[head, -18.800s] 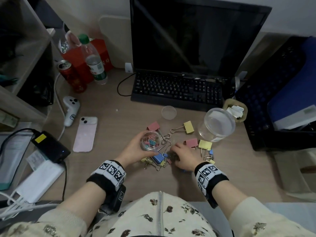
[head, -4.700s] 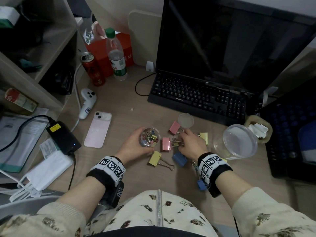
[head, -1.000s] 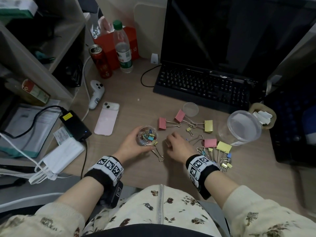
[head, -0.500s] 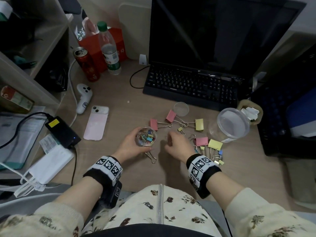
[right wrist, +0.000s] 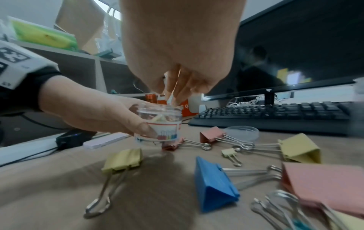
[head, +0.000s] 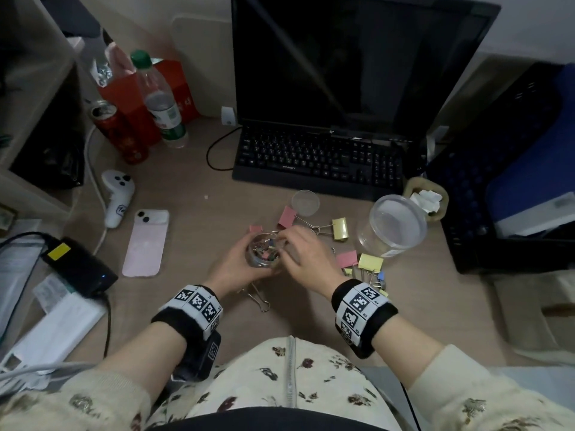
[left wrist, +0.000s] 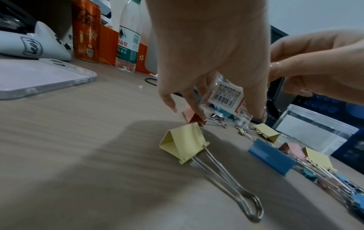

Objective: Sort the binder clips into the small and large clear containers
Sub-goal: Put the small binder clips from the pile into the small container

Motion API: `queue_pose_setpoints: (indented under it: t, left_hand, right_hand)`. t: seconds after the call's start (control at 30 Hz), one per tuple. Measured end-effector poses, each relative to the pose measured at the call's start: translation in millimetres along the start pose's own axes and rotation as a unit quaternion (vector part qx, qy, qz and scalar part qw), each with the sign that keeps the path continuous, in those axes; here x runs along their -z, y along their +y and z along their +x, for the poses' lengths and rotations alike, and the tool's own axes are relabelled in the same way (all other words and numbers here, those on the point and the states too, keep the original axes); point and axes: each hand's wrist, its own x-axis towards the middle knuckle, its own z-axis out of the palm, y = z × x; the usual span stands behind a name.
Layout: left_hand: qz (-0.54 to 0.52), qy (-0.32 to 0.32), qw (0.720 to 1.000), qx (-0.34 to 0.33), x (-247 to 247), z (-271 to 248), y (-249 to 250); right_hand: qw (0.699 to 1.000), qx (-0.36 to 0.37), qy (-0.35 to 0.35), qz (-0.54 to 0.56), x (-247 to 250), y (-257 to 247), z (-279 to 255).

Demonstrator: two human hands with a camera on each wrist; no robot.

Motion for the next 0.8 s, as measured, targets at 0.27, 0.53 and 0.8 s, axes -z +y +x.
queue_pose_setpoints:
  t: [0.27,0.53,0.8]
  left_hand:
    - [0.027,-0.013,0.999,-0.037,6.8,1.5,21.2]
    - [0.012,-0.018,0.999,-0.029,3.1,9.1,14.8]
    - [0.019,-0.017,1.0,-0.007,5.6,9.4,8.2]
  right_hand:
    - [0.965,-0.212,-0.086,-0.126,11.8,44.2,8.2]
    - [0.958,-0.2,-0.145,-0.148,3.3,51.0,16.8]
    - [0.946,-0.221,-0.173,-0.16,10.0,44.4,21.0]
